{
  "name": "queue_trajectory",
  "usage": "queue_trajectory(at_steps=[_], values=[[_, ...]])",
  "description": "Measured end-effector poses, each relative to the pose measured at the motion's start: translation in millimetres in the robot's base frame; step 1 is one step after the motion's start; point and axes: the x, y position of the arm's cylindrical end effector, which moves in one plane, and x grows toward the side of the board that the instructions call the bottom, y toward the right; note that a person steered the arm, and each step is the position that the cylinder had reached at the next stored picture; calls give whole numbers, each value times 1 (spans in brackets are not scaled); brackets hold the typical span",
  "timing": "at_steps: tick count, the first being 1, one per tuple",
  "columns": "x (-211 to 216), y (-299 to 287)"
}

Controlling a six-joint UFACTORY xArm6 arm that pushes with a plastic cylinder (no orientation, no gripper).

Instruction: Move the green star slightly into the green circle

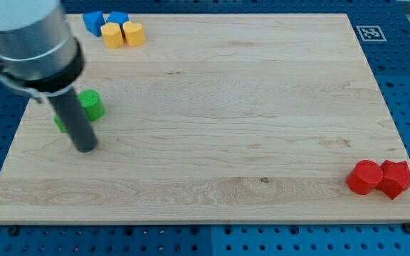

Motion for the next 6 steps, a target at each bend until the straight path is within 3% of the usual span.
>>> queue_trajectory(at_steps=[1, 4, 6], values=[[0, -40], [-31, -50], [13, -47]])
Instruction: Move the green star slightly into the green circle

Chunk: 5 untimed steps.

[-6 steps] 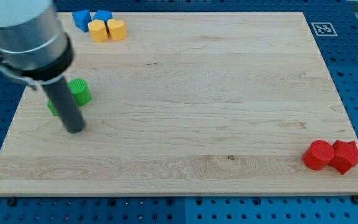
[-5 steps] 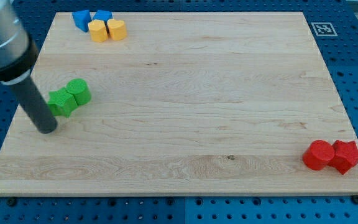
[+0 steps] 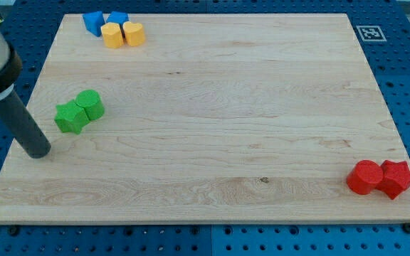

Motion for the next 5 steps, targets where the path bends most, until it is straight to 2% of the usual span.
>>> queue_trajectory(at_steps=[5], values=[[-49, 6]])
